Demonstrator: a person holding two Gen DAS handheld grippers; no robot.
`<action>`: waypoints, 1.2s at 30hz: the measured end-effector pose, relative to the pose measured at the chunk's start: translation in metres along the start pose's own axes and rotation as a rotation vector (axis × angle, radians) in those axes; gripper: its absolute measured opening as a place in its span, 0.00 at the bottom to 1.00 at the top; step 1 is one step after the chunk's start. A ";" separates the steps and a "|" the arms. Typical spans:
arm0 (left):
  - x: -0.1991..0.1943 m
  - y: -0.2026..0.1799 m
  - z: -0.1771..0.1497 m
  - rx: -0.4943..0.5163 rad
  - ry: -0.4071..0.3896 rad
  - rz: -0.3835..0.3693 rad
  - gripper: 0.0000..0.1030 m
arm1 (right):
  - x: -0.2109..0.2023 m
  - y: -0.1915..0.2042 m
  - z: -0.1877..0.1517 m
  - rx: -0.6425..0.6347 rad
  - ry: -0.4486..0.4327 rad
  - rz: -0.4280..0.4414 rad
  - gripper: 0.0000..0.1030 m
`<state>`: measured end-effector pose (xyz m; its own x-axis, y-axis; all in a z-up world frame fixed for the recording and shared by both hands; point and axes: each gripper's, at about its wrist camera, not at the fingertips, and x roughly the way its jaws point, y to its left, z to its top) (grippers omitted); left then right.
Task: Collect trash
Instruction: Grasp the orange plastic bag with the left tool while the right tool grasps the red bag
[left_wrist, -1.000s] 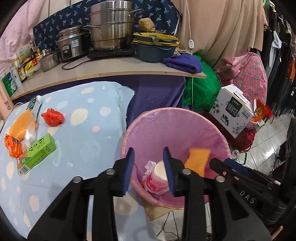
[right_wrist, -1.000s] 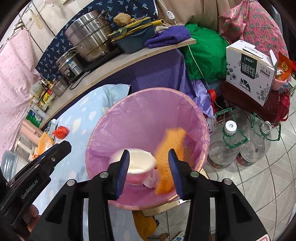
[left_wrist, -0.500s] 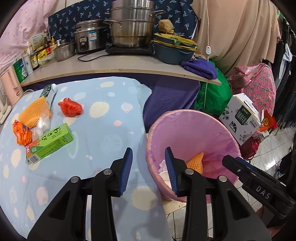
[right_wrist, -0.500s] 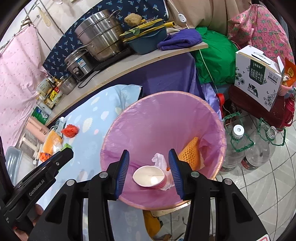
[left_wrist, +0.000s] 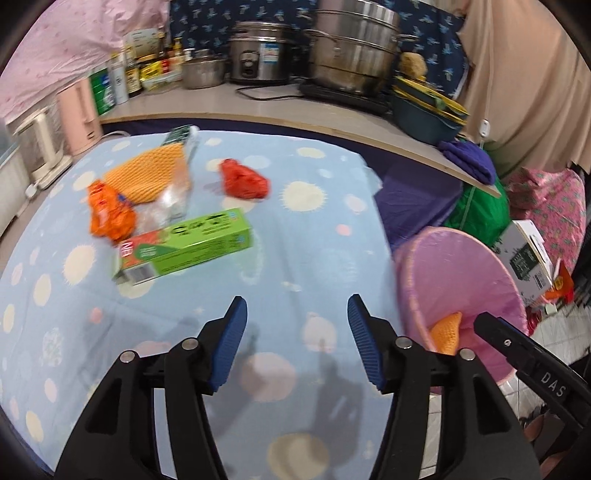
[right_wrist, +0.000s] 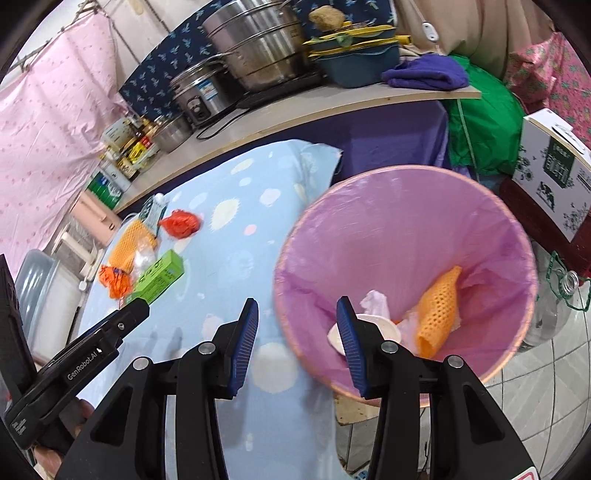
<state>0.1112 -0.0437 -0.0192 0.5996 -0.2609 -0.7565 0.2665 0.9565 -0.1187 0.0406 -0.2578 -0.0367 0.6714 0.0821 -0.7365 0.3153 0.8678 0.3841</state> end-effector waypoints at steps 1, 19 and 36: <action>0.000 0.009 -0.001 -0.014 0.003 0.013 0.53 | 0.003 0.005 -0.001 -0.009 0.006 0.005 0.42; 0.017 0.173 0.032 -0.284 -0.017 0.217 0.68 | 0.084 0.131 0.017 -0.184 0.085 0.113 0.42; 0.074 0.212 0.075 -0.314 0.028 0.176 0.20 | 0.168 0.191 0.077 -0.216 0.075 0.127 0.42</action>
<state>0.2683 0.1297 -0.0524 0.5936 -0.0889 -0.7998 -0.0866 0.9810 -0.1733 0.2658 -0.1164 -0.0444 0.6426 0.2263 -0.7320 0.0756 0.9320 0.3544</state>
